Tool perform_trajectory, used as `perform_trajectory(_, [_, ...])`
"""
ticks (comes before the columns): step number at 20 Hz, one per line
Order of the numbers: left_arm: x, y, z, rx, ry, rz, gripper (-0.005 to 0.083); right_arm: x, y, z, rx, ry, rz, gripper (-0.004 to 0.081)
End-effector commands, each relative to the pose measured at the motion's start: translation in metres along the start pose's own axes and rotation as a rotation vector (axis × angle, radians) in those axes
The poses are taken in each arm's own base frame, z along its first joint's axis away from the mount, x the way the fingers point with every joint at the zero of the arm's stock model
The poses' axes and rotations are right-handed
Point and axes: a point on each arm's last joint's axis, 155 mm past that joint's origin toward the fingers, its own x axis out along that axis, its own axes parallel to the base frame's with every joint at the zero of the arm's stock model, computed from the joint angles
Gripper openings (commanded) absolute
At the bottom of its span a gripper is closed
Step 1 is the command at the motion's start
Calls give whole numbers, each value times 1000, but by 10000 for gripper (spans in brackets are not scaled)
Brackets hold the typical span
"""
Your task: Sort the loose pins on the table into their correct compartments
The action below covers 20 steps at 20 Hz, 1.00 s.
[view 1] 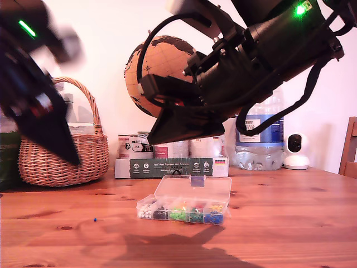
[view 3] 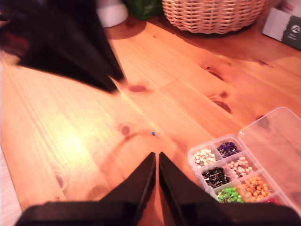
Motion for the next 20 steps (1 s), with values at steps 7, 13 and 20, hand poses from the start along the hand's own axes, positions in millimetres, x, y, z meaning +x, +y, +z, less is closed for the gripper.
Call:
perform_trajectory(7, [11, 16, 4, -27, 257, 51, 154, -3, 2, -6, -4, 24, 9, -12])
perform_trajectory(13, [29, 0, 4, 27, 339, -5, 153, -3, 3, -15, -3, 63, 11, -12])
perform_trajectory(20, [33, -9, 9, 158, 347, 11, 152, -3, 3, -5, -21, 19, 10, -12])
